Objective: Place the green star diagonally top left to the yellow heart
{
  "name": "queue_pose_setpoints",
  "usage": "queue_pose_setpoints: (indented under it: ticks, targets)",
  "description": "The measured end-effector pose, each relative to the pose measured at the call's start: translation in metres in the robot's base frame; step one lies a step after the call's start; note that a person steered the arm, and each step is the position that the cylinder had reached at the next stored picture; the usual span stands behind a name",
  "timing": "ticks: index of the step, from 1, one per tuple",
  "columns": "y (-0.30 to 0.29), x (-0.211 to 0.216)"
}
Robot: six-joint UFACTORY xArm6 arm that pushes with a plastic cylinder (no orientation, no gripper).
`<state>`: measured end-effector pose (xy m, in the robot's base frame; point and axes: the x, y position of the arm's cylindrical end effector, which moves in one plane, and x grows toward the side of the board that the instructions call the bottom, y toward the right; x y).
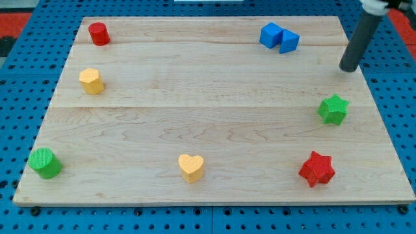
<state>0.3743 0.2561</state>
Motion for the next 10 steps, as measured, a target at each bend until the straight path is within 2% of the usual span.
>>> queue_pose_setpoints:
  ticks: [2, 4, 5, 6, 7, 9, 10]
  targets:
    - [-0.012, 0.083]
    - [-0.135, 0.091]
    - [-0.15, 0.091]
    - [-0.126, 0.104]
    - [-0.176, 0.124]
    - [-0.343, 0.124]
    - [-0.326, 0.122]
